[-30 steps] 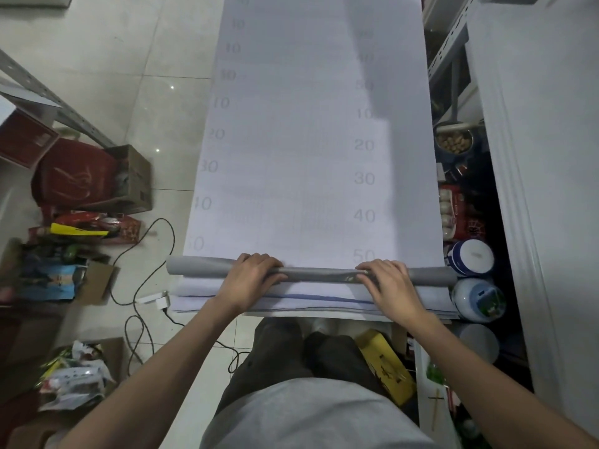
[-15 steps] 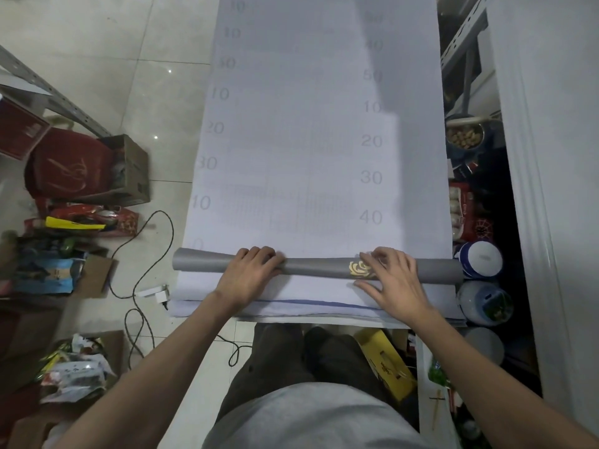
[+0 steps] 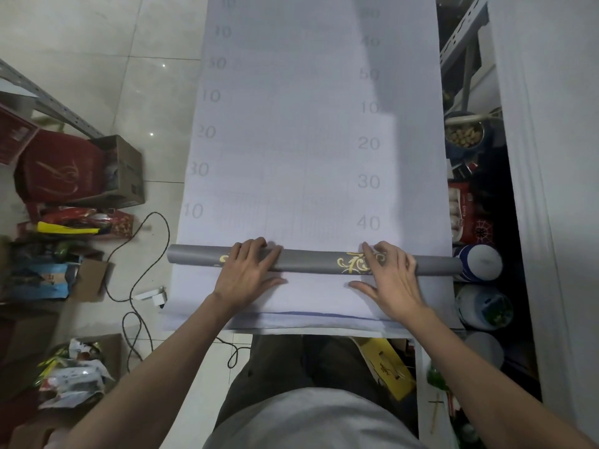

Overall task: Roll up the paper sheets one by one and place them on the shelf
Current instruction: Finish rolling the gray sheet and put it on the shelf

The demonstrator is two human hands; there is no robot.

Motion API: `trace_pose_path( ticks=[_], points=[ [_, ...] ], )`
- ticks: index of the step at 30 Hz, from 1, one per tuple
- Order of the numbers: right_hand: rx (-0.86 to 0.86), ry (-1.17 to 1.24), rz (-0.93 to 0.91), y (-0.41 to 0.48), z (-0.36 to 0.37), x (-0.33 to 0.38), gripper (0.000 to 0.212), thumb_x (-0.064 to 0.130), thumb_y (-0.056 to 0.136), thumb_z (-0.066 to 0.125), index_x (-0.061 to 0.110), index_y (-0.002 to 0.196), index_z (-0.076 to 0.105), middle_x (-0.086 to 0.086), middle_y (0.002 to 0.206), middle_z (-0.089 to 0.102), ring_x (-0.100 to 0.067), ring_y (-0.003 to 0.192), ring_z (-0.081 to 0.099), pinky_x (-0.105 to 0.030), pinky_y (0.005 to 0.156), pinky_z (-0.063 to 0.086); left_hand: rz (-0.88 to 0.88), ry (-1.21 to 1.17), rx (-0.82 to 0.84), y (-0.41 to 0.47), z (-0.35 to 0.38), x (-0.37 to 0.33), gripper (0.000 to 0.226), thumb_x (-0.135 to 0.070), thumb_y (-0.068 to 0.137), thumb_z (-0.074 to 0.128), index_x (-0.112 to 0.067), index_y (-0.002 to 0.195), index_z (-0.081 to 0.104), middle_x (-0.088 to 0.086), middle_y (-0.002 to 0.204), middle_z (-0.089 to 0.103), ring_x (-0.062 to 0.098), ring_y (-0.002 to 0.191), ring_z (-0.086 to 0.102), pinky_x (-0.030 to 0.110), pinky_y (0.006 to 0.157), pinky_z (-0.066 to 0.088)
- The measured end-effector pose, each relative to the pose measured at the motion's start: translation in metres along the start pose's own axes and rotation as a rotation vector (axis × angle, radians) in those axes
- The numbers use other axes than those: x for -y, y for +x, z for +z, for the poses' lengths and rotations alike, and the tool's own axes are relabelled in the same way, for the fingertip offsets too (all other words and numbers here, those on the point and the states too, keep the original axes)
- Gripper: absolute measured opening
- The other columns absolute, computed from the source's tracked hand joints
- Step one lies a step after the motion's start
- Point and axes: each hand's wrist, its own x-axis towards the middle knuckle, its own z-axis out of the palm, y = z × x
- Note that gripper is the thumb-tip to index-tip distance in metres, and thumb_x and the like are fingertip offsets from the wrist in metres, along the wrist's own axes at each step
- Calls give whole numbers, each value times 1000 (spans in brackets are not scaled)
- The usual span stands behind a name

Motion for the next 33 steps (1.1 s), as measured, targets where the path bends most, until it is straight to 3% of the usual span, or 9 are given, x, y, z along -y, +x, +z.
trace_pose_path(
  ticks=[7, 10, 13, 16, 19, 22, 24, 28, 33],
  points=[
    [-88, 146, 50, 16, -8, -10, 41, 49, 94, 58, 23, 126, 59, 1, 115, 67, -24, 115, 53, -47, 96, 30, -37, -56, -147, 24, -8, 8, 27, -35, 102, 54, -10, 106, 65, 5, 81, 65, 29, 69, 59, 42, 78, 49],
    [-105, 74, 51, 21, -7, -9, 39, 46, 96, 51, 23, 125, 63, -3, 127, 63, -27, 120, 52, -48, 97, 30, -24, -7, -143, 31, -4, 11, 26, -30, 104, 51, -9, 108, 65, 11, 101, 65, 33, 85, 61, 46, 90, 46],
    [-64, 53, 98, 23, -6, -6, 55, 55, 94, 53, 24, 139, 54, -12, 142, 46, -33, 129, 42, -50, 102, 27, -37, 45, -109, 31, 0, 10, 47, -46, 101, 54, -9, 127, 63, 19, 122, 59, 38, 105, 56, 51, 100, 42],
    [14, 5, 77, 26, -7, -6, 73, 67, 89, 51, 24, 147, 45, -12, 137, 46, -32, 127, 42, -50, 101, 27, -52, 78, -75, 31, 1, 10, 60, -56, 97, 55, -9, 134, 59, 19, 114, 58, 37, 98, 56, 49, 93, 44],
    [-59, 96, 106, 32, -10, -8, 60, 60, 90, 55, 24, 137, 55, -6, 127, 59, -28, 122, 46, -47, 99, 25, -87, 67, -56, 34, -2, 10, 51, -53, 102, 41, -11, 124, 61, 10, 98, 62, 32, 84, 58, 45, 87, 45],
    [-157, 232, 139, 36, -14, -11, 39, 50, 92, 59, 22, 120, 59, -4, 116, 65, -23, 119, 44, -41, 98, 20, -88, 67, -102, 36, -4, 13, 45, -51, 104, 38, -13, 108, 62, 4, 82, 61, 29, 73, 58, 45, 97, 44],
    [-183, 173, 112, 36, -12, -10, 33, 45, 94, 56, 22, 115, 63, -2, 118, 65, -25, 118, 49, -44, 97, 25, -65, 92, -99, 37, -3, 13, 41, -46, 105, 40, -12, 105, 63, 7, 90, 64, 30, 79, 60, 49, 106, 41],
    [-147, 104, 126, 38, -8, -8, 48, 49, 92, 63, 20, 130, 61, -11, 141, 50, -34, 129, 45, -49, 100, 25, -96, 131, -47, 41, -2, 11, 51, -53, 100, 50, -10, 125, 60, 20, 124, 58, 38, 108, 57, 56, 108, 36],
    [-55, 54, 139, 40, -10, -12, 63, 60, 89, 58, 22, 139, 53, -10, 131, 53, -32, 124, 44, -50, 100, 27, -92, 193, -22, 47, -7, 16, 63, -57, 90, 65, -11, 132, 59, 12, 101, 61, 33, 86, 57, 50, 96, 46]
  ],
)
